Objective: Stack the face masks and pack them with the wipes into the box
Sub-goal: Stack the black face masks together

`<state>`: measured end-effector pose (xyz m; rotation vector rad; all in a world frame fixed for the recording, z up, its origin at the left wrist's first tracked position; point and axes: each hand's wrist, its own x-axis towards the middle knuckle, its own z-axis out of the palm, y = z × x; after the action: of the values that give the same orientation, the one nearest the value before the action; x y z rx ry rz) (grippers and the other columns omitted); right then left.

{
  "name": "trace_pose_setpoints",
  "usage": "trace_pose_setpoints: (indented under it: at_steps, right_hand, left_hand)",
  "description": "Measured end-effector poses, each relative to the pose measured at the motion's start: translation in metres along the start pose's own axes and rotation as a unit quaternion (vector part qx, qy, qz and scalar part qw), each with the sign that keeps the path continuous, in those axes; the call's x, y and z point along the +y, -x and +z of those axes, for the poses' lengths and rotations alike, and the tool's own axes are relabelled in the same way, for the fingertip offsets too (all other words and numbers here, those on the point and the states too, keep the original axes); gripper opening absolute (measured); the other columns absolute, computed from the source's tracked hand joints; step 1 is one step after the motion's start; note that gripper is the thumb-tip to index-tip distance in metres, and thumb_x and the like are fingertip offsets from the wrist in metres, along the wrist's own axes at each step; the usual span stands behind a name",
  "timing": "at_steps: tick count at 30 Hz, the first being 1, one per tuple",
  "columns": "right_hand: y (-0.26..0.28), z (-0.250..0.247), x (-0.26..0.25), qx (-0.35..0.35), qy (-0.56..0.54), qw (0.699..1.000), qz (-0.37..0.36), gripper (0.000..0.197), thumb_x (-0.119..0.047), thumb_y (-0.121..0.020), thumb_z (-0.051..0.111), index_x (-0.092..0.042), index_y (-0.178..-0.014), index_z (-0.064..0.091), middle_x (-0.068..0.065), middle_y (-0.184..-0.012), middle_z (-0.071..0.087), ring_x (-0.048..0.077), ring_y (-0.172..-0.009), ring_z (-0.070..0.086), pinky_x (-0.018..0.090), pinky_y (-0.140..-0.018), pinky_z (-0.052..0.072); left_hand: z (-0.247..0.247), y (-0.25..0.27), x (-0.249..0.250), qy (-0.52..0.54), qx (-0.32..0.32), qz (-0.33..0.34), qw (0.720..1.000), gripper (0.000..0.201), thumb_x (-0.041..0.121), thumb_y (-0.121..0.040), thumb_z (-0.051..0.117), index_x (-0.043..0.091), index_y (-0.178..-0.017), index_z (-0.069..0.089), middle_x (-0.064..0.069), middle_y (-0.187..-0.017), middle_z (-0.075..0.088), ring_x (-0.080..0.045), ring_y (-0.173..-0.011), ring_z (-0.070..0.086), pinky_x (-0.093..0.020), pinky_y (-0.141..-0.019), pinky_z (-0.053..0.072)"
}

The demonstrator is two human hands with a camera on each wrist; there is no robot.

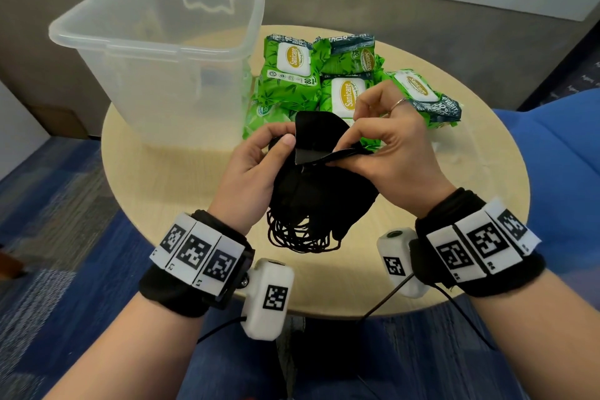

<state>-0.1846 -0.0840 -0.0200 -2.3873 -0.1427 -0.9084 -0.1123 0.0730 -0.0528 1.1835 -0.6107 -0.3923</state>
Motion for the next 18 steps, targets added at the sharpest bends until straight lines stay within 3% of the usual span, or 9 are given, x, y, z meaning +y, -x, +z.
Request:
trace_pose_setpoints:
  at_steps: [3,6,8,10,11,13,18]
  right_hand:
    - [0.001,0.001,-0.002,-0.014,-0.034,0.999,0.012,0.012,-0.015,-0.063,0.08,-0.01,-0.067,0.069,-0.008,-0.075,0.049,0.007,-0.07,0.05,0.018,-0.064,0.041]
    - [-0.001,0.001,-0.004,-0.052,-0.084,0.991,0.091,0.023,-0.015,-0.062,0.079,-0.025,-0.067,0.059,-0.013,-0.066,0.057,0.0,-0.063,0.052,0.013,-0.062,0.04]
    - [-0.003,-0.002,-0.004,-0.085,-0.139,0.973,0.161,0.031,-0.014,-0.062,0.079,-0.029,-0.074,0.054,-0.007,-0.065,0.062,0.009,-0.062,0.058,0.025,-0.06,0.047]
    - [-0.005,-0.006,-0.006,-0.108,-0.184,0.952,0.219,0.04,-0.007,-0.065,0.079,-0.026,-0.088,0.052,0.003,-0.065,0.066,0.03,-0.062,0.064,0.037,-0.059,0.052]
    - [-0.006,-0.008,-0.006,-0.117,-0.201,0.942,0.244,0.044,-0.002,-0.067,0.078,-0.025,-0.093,0.051,0.005,-0.066,0.067,0.032,-0.063,0.065,0.039,-0.059,0.054]
    - [-0.008,-0.01,-0.008,-0.128,-0.214,0.929,0.274,0.042,0.003,-0.07,0.075,-0.021,-0.097,0.053,0.007,-0.068,0.068,0.025,-0.063,0.067,0.037,-0.059,0.055]
    - [-0.008,-0.007,-0.013,-0.104,-0.229,0.921,0.297,0.021,0.006,-0.07,0.073,-0.007,-0.082,0.061,0.015,-0.086,0.07,0.018,-0.073,0.066,0.032,-0.071,0.057]
  left_hand:
    - [0.001,-0.001,0.0,-0.001,0.005,-0.003,1.0,0.015,0.006,-0.094,0.047,0.014,-0.094,0.059,0.006,-0.075,0.069,-0.005,-0.065,0.064,-0.016,-0.057,0.051]
    - [0.001,-0.001,0.0,-0.013,0.003,-0.003,1.0,0.017,0.002,-0.092,0.049,0.016,-0.09,0.06,0.009,-0.067,0.068,-0.002,-0.06,0.062,-0.015,-0.054,0.05]
    - [0.0,-0.001,0.0,-0.029,0.001,0.006,1.0,0.021,0.002,-0.092,0.049,0.018,-0.088,0.062,0.01,-0.068,0.068,-0.002,-0.063,0.062,-0.015,-0.058,0.051]
    - [-0.002,-0.001,0.0,-0.049,-0.006,0.018,0.999,0.024,0.0,-0.092,0.048,0.019,-0.09,0.062,0.013,-0.073,0.07,-0.001,-0.069,0.064,-0.015,-0.063,0.051]
    - [-0.003,-0.001,0.0,-0.058,-0.01,0.023,0.998,0.025,-0.001,-0.092,0.048,0.019,-0.091,0.062,0.014,-0.075,0.07,0.0,-0.072,0.064,-0.014,-0.065,0.051]
    - [-0.003,-0.001,0.0,-0.073,-0.015,0.032,0.997,0.026,-0.002,-0.091,0.049,0.02,-0.093,0.063,0.015,-0.078,0.07,0.0,-0.076,0.064,-0.014,-0.067,0.05]
    - [-0.003,-0.002,0.001,-0.067,-0.008,0.034,0.997,0.024,-0.003,-0.09,0.051,0.018,-0.092,0.062,0.014,-0.074,0.07,-0.001,-0.071,0.063,-0.015,-0.066,0.052]
